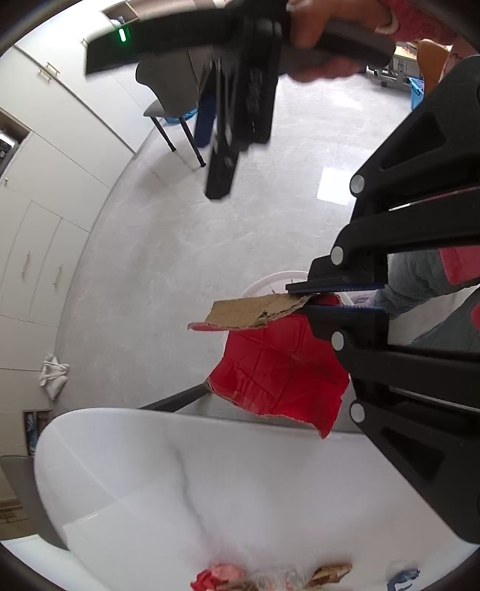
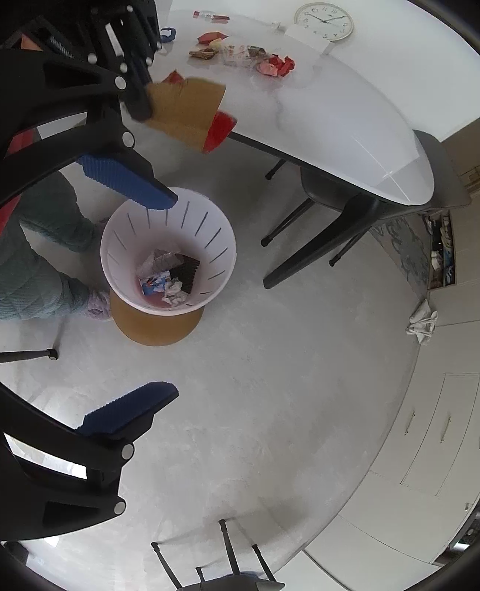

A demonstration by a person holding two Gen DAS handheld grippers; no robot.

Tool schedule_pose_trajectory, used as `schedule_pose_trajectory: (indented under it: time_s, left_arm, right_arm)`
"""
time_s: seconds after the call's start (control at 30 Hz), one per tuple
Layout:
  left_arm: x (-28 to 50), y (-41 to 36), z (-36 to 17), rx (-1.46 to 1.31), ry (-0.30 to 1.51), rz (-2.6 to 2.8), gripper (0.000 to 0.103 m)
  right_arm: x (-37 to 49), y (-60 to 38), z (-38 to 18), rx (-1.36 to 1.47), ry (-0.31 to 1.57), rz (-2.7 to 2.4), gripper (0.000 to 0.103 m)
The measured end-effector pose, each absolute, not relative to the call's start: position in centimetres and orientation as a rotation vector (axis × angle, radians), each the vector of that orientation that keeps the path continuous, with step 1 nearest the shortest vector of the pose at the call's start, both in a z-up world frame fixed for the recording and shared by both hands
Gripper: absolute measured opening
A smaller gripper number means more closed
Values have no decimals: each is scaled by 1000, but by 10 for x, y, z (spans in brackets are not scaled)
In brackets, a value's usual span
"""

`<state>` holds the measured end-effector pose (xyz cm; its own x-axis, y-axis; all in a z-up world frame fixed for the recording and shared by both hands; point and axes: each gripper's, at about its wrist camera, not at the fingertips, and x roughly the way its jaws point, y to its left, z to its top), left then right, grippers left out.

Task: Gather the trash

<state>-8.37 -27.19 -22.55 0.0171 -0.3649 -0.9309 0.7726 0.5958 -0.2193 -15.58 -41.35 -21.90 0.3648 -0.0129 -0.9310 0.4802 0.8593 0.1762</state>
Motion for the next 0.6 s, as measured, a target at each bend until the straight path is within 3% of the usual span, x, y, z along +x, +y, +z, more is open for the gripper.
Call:
schedule_pose_trajectory:
  time_s: [0.1, 0.17, 0.27, 0.6]
  left_arm:
    - [-82, -278, -245, 417, 1319, -894, 13]
    - [-79, -276, -252, 408, 1340, -863, 38]
    - [-78, -270, -247, 378, 1321, -837, 59]
    - [-72, -264, -221, 337, 1284, -768, 85]
  right_arm:
    - [-158, -419, -214, 489, 1154, -323, 96]
    - [-158, -422, -209, 495, 1149, -315, 96]
    - [-156, -422, -204, 473, 1146, -314, 96]
    - [-143, -405, -190, 425, 1127, -285, 96]
